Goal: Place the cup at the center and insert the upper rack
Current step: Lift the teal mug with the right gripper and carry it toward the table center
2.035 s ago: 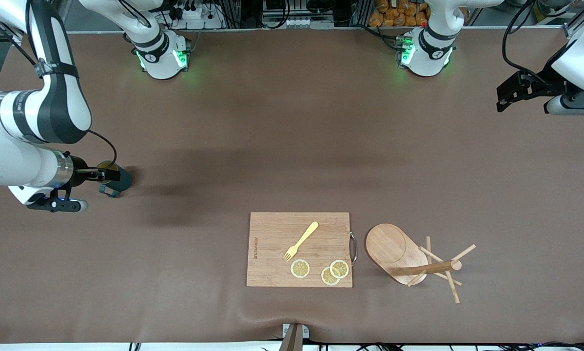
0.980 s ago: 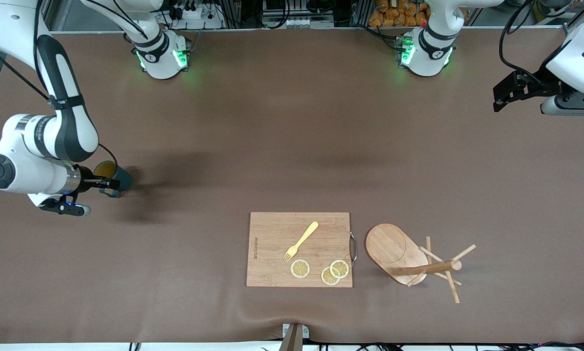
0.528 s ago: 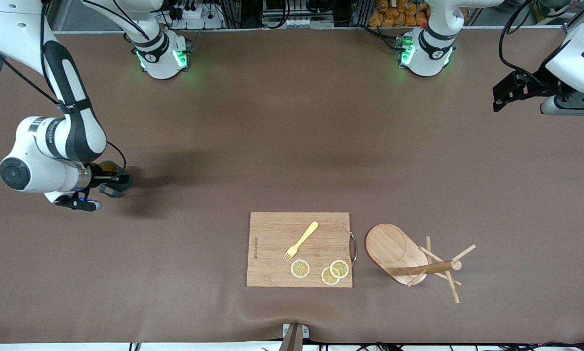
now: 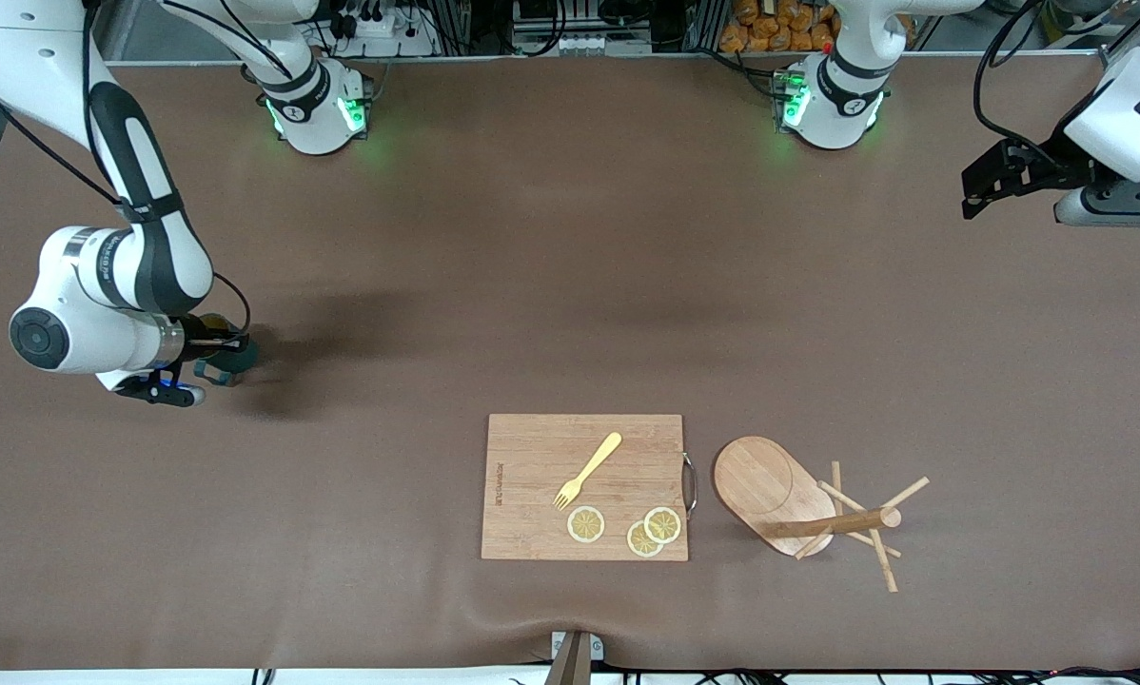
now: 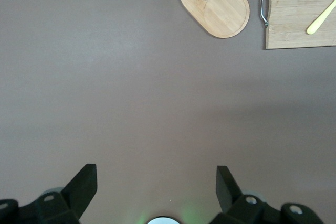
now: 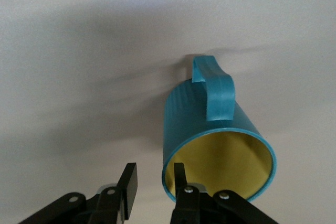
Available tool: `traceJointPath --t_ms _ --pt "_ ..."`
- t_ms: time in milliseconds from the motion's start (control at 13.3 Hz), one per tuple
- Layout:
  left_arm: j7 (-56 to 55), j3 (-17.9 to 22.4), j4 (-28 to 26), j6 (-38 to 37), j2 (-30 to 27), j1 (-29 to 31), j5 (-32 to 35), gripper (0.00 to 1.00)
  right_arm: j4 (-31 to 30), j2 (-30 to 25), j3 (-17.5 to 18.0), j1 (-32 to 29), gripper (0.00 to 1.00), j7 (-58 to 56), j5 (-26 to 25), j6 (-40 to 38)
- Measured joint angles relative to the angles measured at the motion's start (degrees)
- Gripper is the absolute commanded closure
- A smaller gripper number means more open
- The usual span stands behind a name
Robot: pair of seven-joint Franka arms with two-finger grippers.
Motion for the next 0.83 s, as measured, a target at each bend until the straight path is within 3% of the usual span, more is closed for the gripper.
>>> traceJointPath --t_ms 226,603,829 --pt "0.0 0.0 0.0 0.0 0.01 0.0 0.0 0.0 -0.38 0.14 -0.07 -0.35 1.0 0.0 0.0 0.8" --pt "0.0 0.01 0.0 0.0 0.02 0.01 0.0 0.0 -0.44 0.25 0.04 -0.53 1.0 0.0 0.03 0.74" --pt "0.0 0.02 0.0 -0.01 0.02 0.07 0.0 0.0 1.82 0.14 0.29 -0.42 1.0 0.03 0.66 -3.28"
